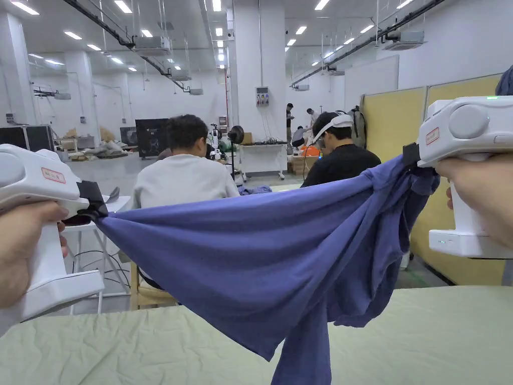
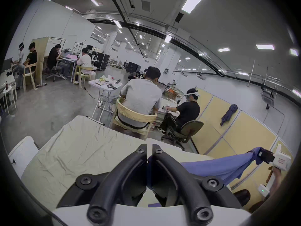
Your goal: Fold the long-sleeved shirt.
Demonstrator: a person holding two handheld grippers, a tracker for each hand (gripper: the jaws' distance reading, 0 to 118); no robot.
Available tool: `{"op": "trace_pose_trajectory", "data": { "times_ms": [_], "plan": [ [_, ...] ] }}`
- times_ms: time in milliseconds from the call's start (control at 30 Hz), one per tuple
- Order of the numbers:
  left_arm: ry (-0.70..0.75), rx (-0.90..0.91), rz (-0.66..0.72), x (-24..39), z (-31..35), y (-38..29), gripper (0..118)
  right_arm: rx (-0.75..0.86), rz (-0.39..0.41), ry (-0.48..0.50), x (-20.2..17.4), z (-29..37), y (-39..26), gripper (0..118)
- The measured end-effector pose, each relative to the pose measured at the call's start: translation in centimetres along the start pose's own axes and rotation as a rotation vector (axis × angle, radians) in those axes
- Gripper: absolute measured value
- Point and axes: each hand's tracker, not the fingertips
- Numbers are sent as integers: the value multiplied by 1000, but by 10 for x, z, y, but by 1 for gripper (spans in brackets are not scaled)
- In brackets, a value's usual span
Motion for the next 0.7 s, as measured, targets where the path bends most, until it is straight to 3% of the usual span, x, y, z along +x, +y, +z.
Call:
{"op": "trace_pose_trajectory", "data": {
  "times_ms": [167,400,600,700],
  "plan": [
    [16,-72,-17,-22,-48,-79,2,-78,92,-13,-2,-41,-52,14],
    [62,-302,-33,-85,-107,-309,2,-321,165,-8,1,-96,-199,14],
    [105,-483,-23,-146,-90,-502,2,-464,188,17,15,-96,-329,14],
    [114,-522,-30,-167,-63,-551,2,-501,176,40,29,-71,-371,14]
  ]
}}
